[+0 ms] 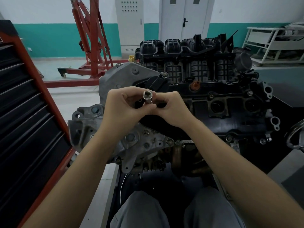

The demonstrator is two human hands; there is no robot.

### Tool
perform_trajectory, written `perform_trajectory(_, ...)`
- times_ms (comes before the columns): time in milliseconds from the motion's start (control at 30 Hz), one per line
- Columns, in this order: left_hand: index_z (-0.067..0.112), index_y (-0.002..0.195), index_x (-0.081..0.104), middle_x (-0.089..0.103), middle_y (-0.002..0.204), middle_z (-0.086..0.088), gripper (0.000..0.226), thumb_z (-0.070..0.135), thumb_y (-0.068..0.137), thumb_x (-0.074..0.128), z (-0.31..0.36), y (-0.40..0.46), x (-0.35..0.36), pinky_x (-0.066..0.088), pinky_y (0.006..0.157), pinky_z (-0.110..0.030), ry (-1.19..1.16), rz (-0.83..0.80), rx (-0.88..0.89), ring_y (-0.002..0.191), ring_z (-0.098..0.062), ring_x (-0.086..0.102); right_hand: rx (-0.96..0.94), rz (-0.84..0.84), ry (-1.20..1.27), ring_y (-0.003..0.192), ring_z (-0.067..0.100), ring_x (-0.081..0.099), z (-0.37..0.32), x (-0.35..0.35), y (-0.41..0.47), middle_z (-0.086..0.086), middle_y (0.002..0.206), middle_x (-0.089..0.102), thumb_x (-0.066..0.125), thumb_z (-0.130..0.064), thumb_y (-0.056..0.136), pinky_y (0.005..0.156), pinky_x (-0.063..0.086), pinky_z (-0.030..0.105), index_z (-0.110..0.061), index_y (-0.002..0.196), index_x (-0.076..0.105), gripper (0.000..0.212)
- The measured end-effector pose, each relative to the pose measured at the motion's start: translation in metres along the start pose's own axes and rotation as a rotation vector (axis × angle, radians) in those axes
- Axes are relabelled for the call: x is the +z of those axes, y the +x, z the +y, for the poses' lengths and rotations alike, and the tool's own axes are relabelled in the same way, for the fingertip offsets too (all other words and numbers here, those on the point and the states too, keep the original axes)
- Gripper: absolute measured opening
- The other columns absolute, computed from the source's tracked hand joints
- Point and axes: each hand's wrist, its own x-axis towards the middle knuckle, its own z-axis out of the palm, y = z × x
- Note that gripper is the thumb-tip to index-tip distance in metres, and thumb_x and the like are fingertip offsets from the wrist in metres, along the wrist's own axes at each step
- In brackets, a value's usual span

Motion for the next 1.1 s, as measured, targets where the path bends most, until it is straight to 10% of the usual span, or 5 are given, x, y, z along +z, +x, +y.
perform_trajectory(100, 0.01, 0.085, 0.074, 0.074, 0.083, 0.001, 0.026, 0.002, 0.064, 0.086, 0.0023, -0.0005, 0.002, 0.058, 0.074, -0.025, 0.036, 0.075, 0.016, 0.077, -0.012, 0.072, -0.007, 0.018, 0.027, 0.08, 0.002, 0.069, 0.0007, 0.0001, -0.0006, -0.003, 0.084, 0.072, 0.081, -0.005, 0.073, 0.075, 0.049, 0.015, -0.009, 0.09, 0.072, 0.019)
perform_trajectory(633, 0.014, 0.094, 0.072, 0.072, 0.089, 0.008, 0.028, -0.001, 0.072, 0.08, -0.0058, -0.0041, 0.01, 0.056, 0.077, -0.021, -0.005, 0.082, 0.078, 0.083, -0.009, 0.072, -0.025, -0.054, 0.041, 0.098, 0.019, 0.069, 0.0, -0.0006, -0.0006, 0.011, 0.101, 0.073, 0.074, -0.004, 0.081, 0.089, 0.054, 0.039, -0.003, 0.105, 0.071, 0.024)
perform_trajectory(833, 0.002, 0.101, 0.07, 0.072, 0.094, -0.012, 0.028, -0.01, 0.076, 0.073, -0.006, -0.0041, 0.007, 0.056, 0.084, -0.035, -0.072, -0.046, 0.113, 0.091, -0.023, 0.07, -0.028, -0.01, 0.063, 0.081, 0.017, 0.071, -0.0038, -0.0003, -0.0011, 0.003, 0.085, 0.073, 0.079, -0.005, 0.075, 0.077, 0.056, 0.037, -0.021, 0.09, 0.07, 0.023)
perform_trajectory(1100, 0.012, 0.101, 0.069, 0.072, 0.095, -0.001, 0.033, -0.008, 0.076, 0.074, -0.0072, -0.0055, 0.0086, 0.057, 0.085, -0.033, -0.064, 0.051, 0.111, 0.09, -0.017, 0.072, -0.041, -0.009, 0.002, 0.095, 0.02, 0.07, -0.0013, 0.0006, -0.0017, 0.012, 0.098, 0.073, 0.073, -0.001, 0.082, 0.087, 0.055, 0.041, 0.0, 0.103, 0.072, 0.021)
